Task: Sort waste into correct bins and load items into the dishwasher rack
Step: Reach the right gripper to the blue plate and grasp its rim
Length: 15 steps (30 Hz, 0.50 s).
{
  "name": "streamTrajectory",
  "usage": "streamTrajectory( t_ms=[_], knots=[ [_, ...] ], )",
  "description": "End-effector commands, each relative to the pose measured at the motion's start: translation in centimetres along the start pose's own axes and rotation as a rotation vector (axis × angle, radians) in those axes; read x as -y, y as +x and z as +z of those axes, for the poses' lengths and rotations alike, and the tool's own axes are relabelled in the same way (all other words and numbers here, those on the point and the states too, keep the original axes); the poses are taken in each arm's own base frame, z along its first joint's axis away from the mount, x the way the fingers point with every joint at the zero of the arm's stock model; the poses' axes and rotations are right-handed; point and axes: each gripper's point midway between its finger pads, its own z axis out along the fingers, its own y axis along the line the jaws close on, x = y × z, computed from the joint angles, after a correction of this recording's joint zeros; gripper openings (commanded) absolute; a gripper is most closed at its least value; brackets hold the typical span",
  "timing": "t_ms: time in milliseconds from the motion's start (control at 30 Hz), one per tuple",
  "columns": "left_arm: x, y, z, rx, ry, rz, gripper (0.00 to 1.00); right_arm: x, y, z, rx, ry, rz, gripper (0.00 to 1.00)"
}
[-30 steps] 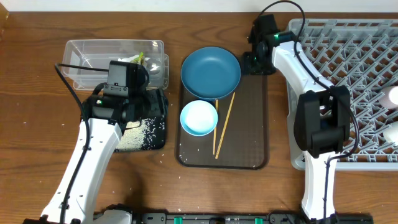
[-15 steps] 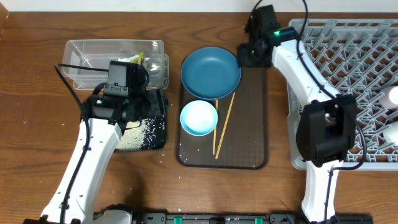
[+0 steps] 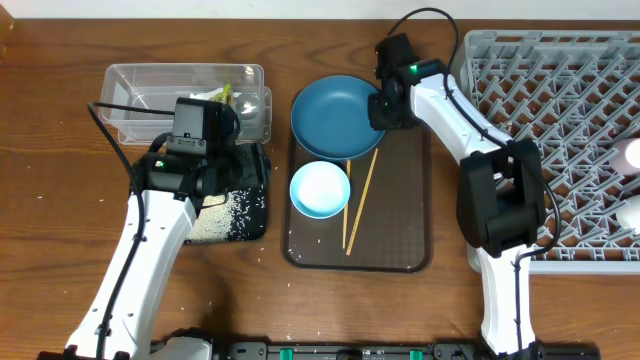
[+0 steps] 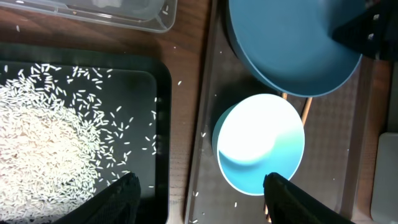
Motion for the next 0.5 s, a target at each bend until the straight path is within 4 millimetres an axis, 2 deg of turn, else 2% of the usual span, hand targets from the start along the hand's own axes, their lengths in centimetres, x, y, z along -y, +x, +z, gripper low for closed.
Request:
streamTrajectory(
  t_ms=[0, 33, 167, 267, 333, 467],
  knots=[
    [-0.2, -0.2, -0.1, 0.007, -0.013, 0.015, 0.67, 1.2, -0.3, -0.1, 0.010, 0.038, 0.035, 0.07],
    [-0.2, -0.2, -0.1, 0.007, -0.013, 0.015, 0.67, 1.4, -0.4, -0.1, 0.010, 0.039, 0.038, 0.01],
    [-0.2, -0.2, -0.1, 0.007, -0.013, 0.015, 0.67, 1.8, -1.0, -0.8, 0.030, 0.036, 0.049, 0.01],
    [-0.2, -0.2, -0.1, 0.007, -0.013, 0.015, 0.67, 2.5, -2.6, -2.9, 0.085, 0.029, 0.046, 0.01],
    [-0.2, -0.2, -0.1, 0.007, -0.013, 0.015, 0.67, 3.4, -4.3, -5.6, 0.149, 0.025, 0.038, 0.01],
    [-0.2, -0.2, -0.1, 0.007, -0.013, 0.015, 0.67, 6.5, -7.6, -12.5, 0.308, 0.043, 0.024, 0.01]
  ],
)
